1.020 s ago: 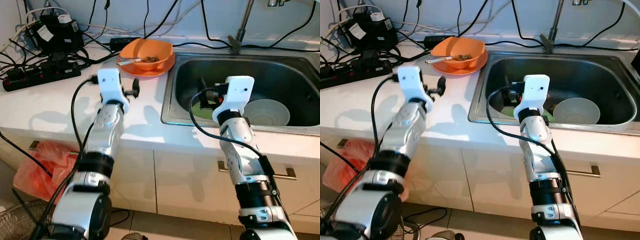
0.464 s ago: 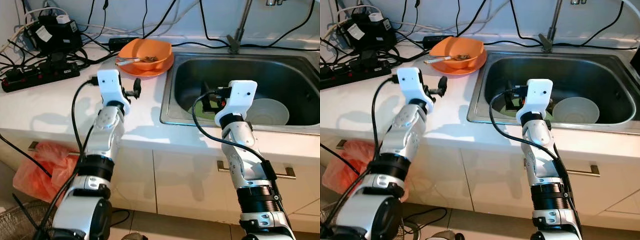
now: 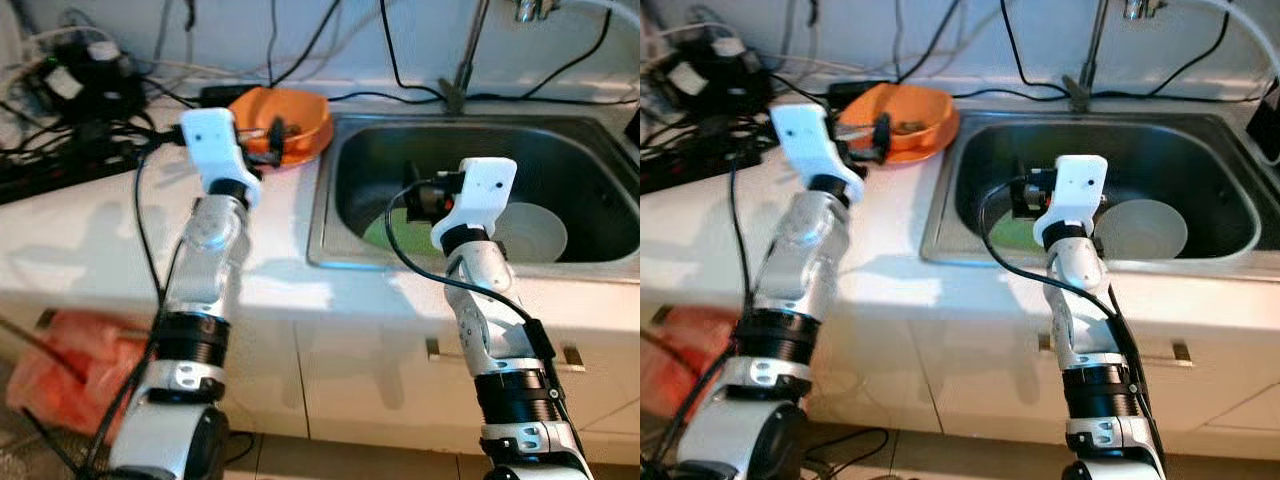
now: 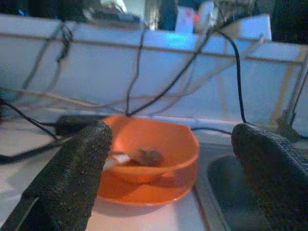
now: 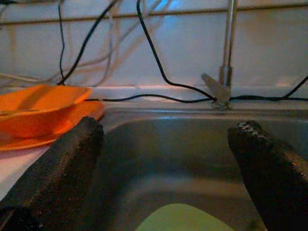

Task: Kitchen organization

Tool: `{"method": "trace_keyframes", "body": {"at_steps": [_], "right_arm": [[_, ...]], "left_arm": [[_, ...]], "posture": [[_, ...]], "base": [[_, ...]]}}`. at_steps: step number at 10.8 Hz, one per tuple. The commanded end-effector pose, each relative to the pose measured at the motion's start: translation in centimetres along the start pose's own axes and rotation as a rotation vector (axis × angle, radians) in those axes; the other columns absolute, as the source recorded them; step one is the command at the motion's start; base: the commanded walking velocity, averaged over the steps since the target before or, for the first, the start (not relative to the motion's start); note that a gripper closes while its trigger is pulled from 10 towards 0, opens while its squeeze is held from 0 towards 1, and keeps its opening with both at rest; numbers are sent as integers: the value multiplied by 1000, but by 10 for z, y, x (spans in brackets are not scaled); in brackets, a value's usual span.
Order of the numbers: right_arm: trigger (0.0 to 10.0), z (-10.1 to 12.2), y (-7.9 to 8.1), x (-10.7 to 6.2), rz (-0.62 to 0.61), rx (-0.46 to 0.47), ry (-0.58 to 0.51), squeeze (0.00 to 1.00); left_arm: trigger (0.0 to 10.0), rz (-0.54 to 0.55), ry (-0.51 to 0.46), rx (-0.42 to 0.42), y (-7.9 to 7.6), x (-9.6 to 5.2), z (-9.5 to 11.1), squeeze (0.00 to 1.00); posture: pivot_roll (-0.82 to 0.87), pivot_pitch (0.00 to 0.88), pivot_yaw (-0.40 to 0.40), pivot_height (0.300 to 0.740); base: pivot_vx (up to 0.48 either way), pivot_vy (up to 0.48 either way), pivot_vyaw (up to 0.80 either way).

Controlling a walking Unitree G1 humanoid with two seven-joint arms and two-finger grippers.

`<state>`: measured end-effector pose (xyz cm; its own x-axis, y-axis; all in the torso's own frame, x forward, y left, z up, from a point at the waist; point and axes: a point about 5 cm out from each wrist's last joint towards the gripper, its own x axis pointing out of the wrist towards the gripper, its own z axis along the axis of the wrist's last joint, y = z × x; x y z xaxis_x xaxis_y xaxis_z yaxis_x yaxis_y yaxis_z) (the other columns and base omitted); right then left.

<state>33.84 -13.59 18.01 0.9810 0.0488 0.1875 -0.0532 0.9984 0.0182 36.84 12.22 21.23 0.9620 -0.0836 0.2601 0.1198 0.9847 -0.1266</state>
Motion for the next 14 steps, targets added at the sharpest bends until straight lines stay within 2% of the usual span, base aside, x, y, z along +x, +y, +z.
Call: {"method": "trace_keyframes", "body": {"at_steps": [1, 6, 7, 8, 14], "right_arm": [[10000, 8, 1, 1, 0, 3, -34, 0], [10000, 6, 2, 0, 3, -6, -32, 0], [10000, 6, 2, 0, 3, -7, -33, 0], [10000, 5, 1, 0, 0, -9, -31, 0], [10000, 5, 1, -1, -4, -11, -28, 0]], "left_arm": [[10000, 11, 1, 7, 3, -3, 0, 0], [10000, 26, -4, 11, 3, -7, 4, 0], [10000, 17, -27, -23, 1, -7, 7, 0], [10000, 15, 9, 21, 1, -7, 3, 0], [10000, 40, 34, 14, 5, -8, -2, 0]], "posture": [[64, 0, 65, 740], [66, 0, 68, 740], [65, 0, 70, 740], [65, 0, 71, 740], [64, 0, 72, 740]], "base": [[300, 0, 0], [256, 0, 0], [0, 0, 0], [0, 0, 0], [363, 0, 0]]}}
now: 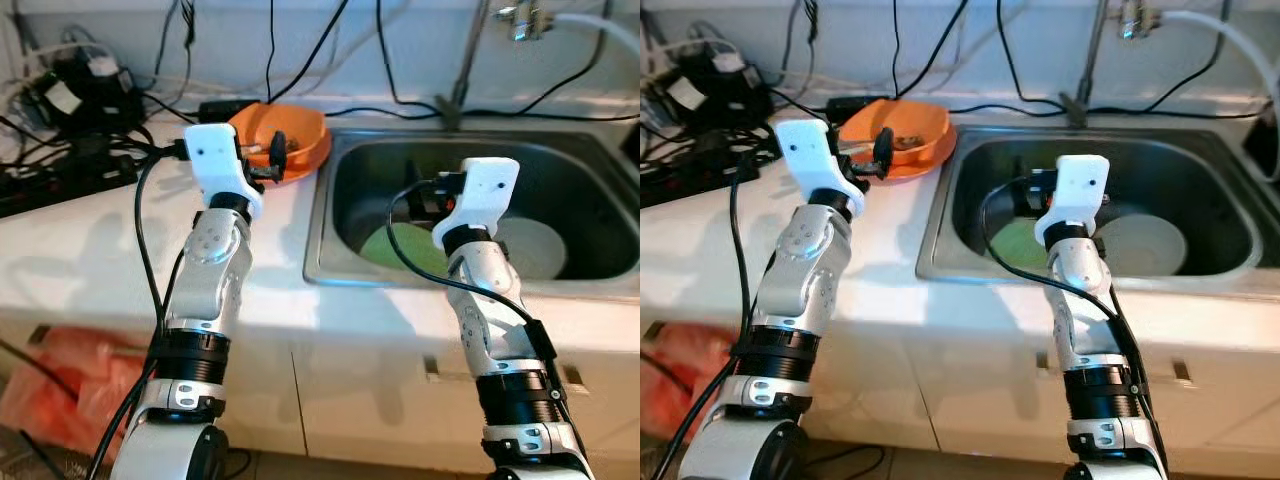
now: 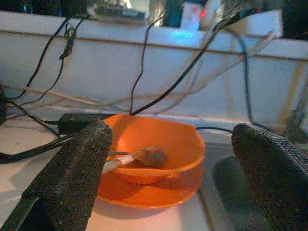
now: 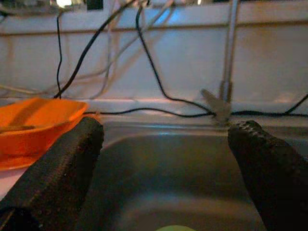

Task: Kitchen organization

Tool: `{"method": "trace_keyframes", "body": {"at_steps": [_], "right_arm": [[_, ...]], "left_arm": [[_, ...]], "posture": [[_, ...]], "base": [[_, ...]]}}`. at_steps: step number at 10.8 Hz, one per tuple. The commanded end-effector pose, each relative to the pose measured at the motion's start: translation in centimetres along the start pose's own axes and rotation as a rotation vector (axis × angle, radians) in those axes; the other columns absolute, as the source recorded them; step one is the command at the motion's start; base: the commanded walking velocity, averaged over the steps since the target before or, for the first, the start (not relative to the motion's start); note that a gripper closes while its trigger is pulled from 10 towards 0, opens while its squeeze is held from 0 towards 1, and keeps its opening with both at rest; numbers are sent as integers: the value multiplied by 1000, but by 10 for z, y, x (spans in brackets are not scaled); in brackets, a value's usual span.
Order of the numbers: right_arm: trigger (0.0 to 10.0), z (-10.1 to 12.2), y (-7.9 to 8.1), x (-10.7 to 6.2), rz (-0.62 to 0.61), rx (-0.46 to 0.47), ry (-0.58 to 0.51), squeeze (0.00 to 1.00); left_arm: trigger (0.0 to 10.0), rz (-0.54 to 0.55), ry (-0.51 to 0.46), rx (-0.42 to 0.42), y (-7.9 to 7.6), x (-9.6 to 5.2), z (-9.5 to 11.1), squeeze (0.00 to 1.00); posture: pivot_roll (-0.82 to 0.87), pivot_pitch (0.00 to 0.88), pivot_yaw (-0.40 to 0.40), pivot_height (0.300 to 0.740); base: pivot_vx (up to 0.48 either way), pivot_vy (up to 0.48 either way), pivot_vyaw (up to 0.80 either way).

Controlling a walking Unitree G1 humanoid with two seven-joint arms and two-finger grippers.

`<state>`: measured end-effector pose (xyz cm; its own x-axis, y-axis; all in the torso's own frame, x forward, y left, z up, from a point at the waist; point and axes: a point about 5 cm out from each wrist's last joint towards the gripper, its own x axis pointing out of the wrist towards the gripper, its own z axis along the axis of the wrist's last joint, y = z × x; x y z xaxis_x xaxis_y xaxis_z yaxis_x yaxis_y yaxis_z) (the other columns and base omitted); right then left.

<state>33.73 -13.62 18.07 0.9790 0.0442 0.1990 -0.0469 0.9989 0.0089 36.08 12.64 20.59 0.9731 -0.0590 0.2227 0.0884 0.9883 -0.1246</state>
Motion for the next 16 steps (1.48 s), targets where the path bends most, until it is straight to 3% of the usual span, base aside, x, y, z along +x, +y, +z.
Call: {"method": "trace_keyframes", "body": {"at_steps": [1, 12, 16], "right_arm": [[10000, 4, 1, 0, 0, -1, -15, 0], [10000, 2, 2, -1, 4, -8, -6, 0], [10000, 0, 2, -4, 8, -4, 3, 0]], "left_arm": [[10000, 21, 2, 6, 2, 1, 2, 0], [10000, 26, 57, 5, 2, 0, -10, 0], [10000, 9, 176, 3, -2, -1, -34, 0]], "posture": [[64, 0, 72, 740], [63, 4, 68, 740], [61, 19, 64, 740]], "base": [[0, 0, 0], [0, 0, 0], [0, 0, 0]]}}
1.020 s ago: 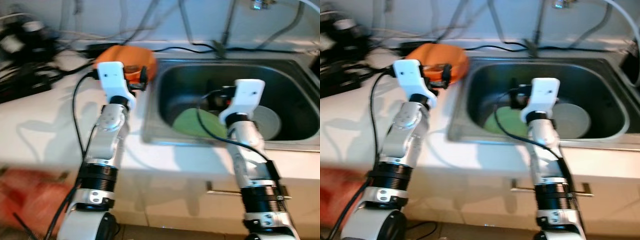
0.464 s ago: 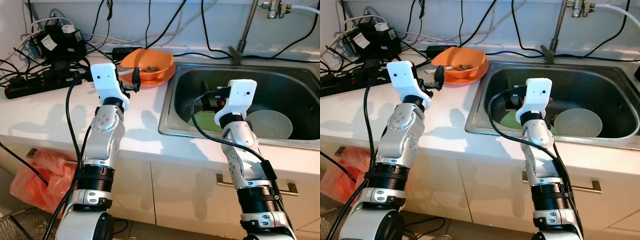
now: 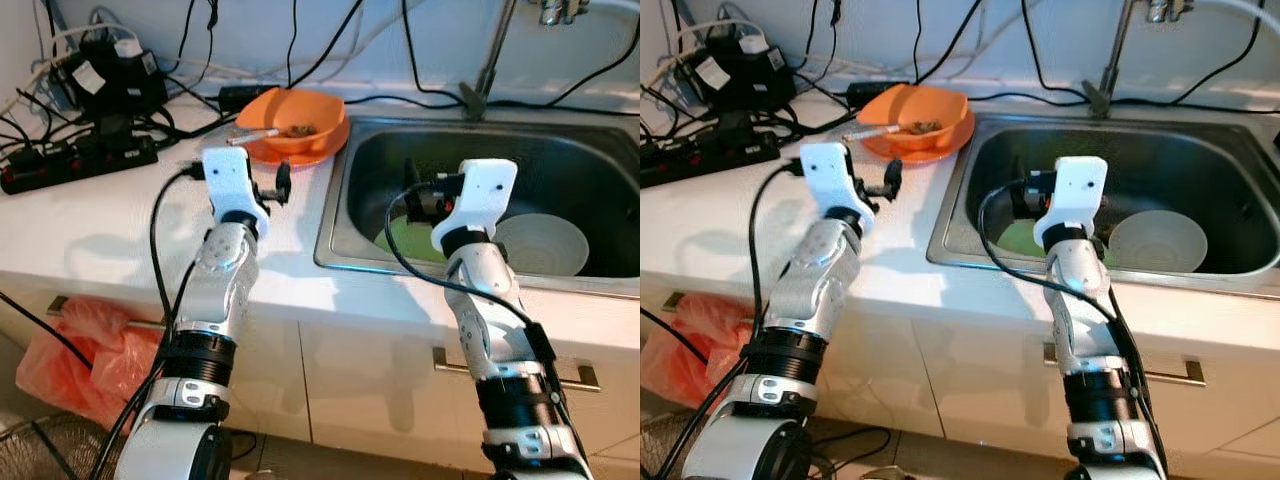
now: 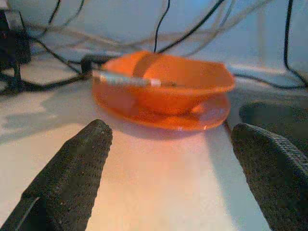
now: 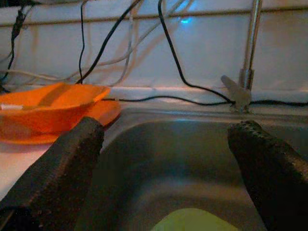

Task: Kitchen organization

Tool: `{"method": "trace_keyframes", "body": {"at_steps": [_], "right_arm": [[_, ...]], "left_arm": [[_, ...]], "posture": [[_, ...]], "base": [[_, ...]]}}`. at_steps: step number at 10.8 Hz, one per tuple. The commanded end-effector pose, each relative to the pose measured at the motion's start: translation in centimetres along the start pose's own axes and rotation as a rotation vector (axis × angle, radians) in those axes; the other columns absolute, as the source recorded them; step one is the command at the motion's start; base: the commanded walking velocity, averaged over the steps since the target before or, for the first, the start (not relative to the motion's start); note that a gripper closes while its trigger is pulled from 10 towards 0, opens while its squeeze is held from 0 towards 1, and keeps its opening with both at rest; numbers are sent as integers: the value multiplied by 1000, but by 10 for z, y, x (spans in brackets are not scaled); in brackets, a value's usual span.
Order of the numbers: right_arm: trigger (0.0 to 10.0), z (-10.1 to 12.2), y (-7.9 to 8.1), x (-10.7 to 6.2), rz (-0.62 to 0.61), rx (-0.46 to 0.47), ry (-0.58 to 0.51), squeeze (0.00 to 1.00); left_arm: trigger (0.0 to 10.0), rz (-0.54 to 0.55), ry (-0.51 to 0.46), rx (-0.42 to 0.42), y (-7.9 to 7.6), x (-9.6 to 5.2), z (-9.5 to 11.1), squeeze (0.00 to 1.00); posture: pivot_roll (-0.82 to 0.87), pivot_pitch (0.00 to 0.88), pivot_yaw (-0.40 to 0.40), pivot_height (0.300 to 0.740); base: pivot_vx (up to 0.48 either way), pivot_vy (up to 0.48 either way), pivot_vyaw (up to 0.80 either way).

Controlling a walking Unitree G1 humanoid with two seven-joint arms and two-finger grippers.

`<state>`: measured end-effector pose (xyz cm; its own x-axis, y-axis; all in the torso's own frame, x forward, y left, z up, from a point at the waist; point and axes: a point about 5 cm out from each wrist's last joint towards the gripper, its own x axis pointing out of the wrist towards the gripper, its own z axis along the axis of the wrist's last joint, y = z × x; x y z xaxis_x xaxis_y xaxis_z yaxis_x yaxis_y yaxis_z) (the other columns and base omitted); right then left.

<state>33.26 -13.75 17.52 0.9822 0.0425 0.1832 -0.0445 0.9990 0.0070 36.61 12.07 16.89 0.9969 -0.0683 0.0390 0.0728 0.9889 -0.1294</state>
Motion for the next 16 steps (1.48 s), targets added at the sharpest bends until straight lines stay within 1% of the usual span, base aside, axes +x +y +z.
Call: {"method": "trace_keyframes", "body": {"at_steps": [1, 3, 4, 5, 6, 7, 8, 10, 11, 12, 14, 16], "right_arm": [[10000, 2, 3, -3, 10, -3, -3, 0], [10000, 0, 2, -13, 10, -4, 12, 0], [10000, -1, 0, -18, 15, -2, 23, 0], [10000, -1, 2, -26, 43, -3, 33, 0], [10000, -1, 3, -32, 65, -5, 43, 0], [10000, 0, 10, -44, 181, 25, 73, 0], [10000, 4, 13, -54, 258, 0, 82, 0], [10000, 8, 5, -67, 279, -28, 107, 0], [10000, 10, 5, -75, 306, -38, 127, 0], [10000, 11, 4, -79, 321, -44, 139, 0], [10000, 16, 0, -99, 382, -66, 190, 0], [10000, 21, 0, -116, 442, -60, 230, 0]], "left_arm": [[10000, -8, -1, 10, -1, 5, 3, 0], [10000, -13, 27, 17, 0, 13, 5, 0], [10000, -23, 59, 29, 0, 20, 8, 0], [10000, -27, 55, 33, 2, 23, 13, 0], [10000, -25, 62, 38, 2, 26, 13, 0], [10000, -35, 82, 52, 0, 30, 14, 0], [10000, -43, 87, 64, -2, 35, 17, 0], [10000, -39, 97, 69, -2, 39, 18, 0], [10000, -37, 91, 63, -1, 41, 19, 0], [10000, -30, 86, 64, 1, 42, 20, 0], [10000, -15, 94, 91, 7, 45, 23, 0], [10000, -19, 89, 134, 11, 48, 28, 0]], "posture": [[56, 36, 70, 740], [41, 65, 86, 740], [34, 81, 94, 740], [21, 99, 106, 740], [12, 110, 109, 740], [0, 120, 115, 740], [-17, 127, 118, 740], [-44, 135, 116, 740], [-57, 139, 115, 740], [-64, 141, 115, 740], [-94, 157, 119, 740], [-103, 168, 124, 740]], "base": [[0, 0, 0], [0, 0, 0], [0, 0, 0], [0, 0, 0], [0, 0, 0], [0, 0, 0], [0, 0, 0], [0, 0, 0], [0, 0, 0], [0, 0, 0], [0, 0, 0], [0, 0, 0]]}}
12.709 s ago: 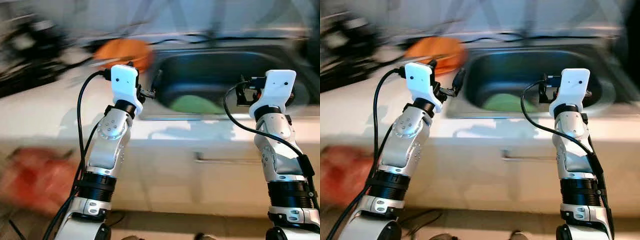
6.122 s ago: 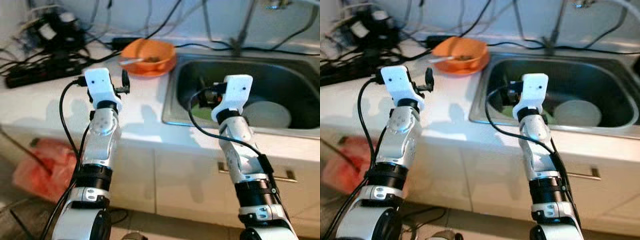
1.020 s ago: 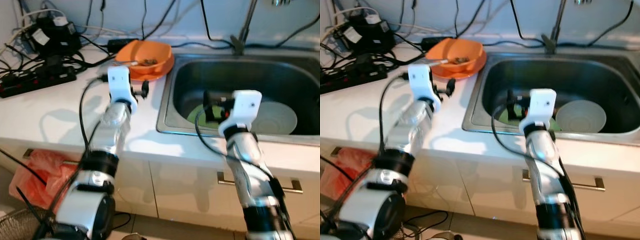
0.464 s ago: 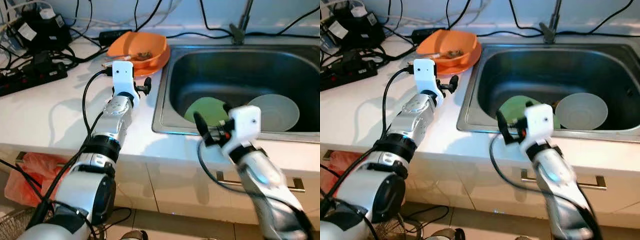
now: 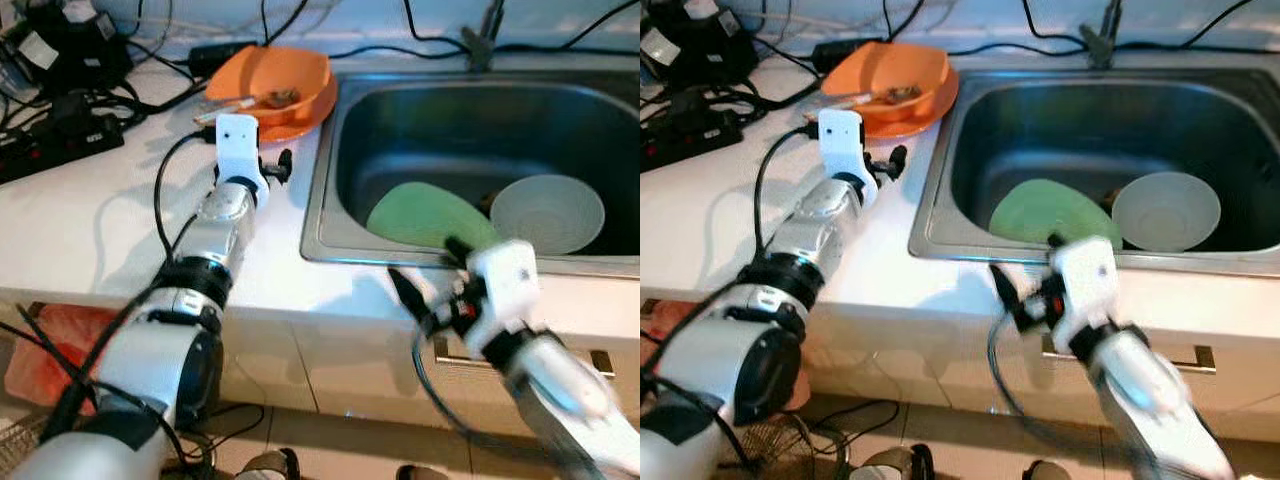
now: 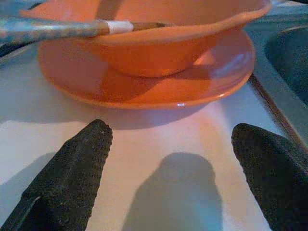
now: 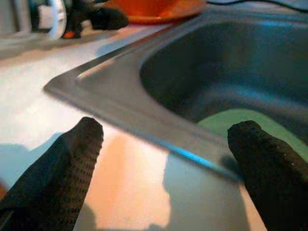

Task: Kitchen organization

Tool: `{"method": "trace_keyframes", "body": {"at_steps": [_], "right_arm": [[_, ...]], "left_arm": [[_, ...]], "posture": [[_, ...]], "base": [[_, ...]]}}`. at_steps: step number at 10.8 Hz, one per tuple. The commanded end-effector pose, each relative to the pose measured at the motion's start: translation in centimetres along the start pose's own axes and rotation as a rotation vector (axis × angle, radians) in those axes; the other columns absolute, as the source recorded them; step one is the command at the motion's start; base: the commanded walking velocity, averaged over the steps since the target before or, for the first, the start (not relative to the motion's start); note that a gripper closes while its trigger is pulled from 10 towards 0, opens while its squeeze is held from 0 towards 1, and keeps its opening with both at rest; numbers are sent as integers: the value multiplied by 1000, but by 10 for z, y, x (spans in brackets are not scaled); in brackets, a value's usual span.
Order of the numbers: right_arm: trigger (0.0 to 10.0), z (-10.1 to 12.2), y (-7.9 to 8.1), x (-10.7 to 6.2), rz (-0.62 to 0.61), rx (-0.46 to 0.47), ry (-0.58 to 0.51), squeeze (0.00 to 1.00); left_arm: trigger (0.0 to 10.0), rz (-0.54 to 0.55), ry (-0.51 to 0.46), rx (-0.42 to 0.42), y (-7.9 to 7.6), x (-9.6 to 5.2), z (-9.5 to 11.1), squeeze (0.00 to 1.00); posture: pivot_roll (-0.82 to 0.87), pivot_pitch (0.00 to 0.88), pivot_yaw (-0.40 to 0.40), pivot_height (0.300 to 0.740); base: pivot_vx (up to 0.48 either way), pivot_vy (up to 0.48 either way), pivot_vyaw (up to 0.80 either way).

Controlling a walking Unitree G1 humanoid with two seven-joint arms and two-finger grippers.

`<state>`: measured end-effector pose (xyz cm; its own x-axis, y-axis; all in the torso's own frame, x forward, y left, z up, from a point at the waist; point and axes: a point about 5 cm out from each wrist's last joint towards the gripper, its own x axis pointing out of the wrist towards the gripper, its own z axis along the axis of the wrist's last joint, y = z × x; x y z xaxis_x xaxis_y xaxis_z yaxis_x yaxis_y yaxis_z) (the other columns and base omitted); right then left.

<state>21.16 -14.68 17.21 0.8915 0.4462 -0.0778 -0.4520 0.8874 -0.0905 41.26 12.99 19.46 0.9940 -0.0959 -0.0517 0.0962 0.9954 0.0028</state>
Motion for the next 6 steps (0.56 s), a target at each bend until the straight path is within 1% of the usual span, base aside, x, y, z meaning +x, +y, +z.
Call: {"method": "trace_keyframes", "body": {"at_steps": [1, 2, 3, 4, 5, 6], "right_arm": [[10000, 1, 6, -4, 41, 12, 10, 0], [10000, 1, 9, -10, 56, 13, 27, 0], [10000, 4, 8, -11, 52, 17, 20, 0], [10000, 5, 7, -11, 49, 19, 16, 0], [10000, 6, 7, -9, 51, 15, 14, 0], [10000, 7, 6, -6, 54, 13, 9, 0]], "left_arm": [[10000, -7, -14, 25, 2, 1, 6, 0], [10000, -30, -22, 26, -2, 3, 9, 0], [10000, -73, -44, 33, -11, 3, 13, 0], [10000, -86, -53, 35, -15, 4, 15, 0], [10000, -88, -62, 14, -16, 4, 16, 0], [10000, -76, -71, -9, -14, 3, 13, 0]], "posture": [[-106, 176, 127, 740], [-112, 183, 130, 740], [-117, 188, 129, 740], [-117, 186, 129, 740], [-113, 182, 128, 740], [-105, 170, 124, 740]], "base": [[0, 0, 0], [0, 0, 0], [0, 0, 0], [0, 0, 0], [0, 0, 0], [0, 0, 0]]}}
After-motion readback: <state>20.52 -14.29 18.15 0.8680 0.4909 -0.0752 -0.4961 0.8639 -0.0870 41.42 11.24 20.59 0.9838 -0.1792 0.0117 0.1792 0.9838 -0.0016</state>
